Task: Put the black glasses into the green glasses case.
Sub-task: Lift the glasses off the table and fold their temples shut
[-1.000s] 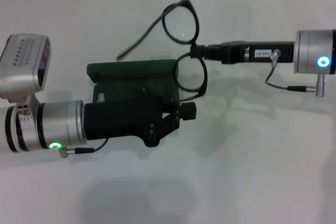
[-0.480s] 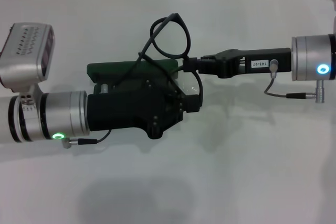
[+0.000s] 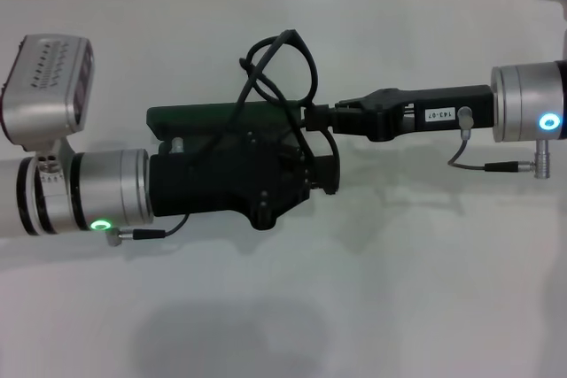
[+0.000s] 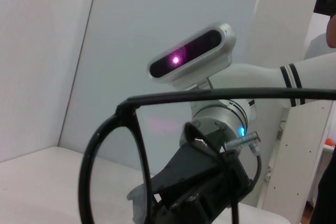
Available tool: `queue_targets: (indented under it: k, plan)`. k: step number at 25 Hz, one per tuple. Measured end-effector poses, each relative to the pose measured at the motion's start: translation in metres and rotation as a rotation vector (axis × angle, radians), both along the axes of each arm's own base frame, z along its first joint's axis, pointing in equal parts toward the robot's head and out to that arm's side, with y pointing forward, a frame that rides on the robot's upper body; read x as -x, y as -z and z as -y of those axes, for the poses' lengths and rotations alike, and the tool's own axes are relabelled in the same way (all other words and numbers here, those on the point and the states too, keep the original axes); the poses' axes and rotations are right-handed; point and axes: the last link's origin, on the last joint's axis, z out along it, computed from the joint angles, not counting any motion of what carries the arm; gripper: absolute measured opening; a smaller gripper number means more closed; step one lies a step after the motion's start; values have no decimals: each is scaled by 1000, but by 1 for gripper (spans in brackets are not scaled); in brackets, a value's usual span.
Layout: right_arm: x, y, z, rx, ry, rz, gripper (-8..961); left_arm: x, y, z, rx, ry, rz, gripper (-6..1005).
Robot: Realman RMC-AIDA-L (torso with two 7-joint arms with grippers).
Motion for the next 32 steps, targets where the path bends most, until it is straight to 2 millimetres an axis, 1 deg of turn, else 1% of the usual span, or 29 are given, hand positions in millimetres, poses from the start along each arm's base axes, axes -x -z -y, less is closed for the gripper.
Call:
queue_targets:
  k: [16,26,32]
  plan:
    - [0,-3,2,-4,-19,-12,38,-3,0,-2,4,8,0,0]
    - [-8,-8,2,-21,0,-18,38,-2,-7,-5,-2,-11,19,0]
    - [-8,-9,6,-10,-23,-23,38,-3,-9,-8,-15,-9,18,0]
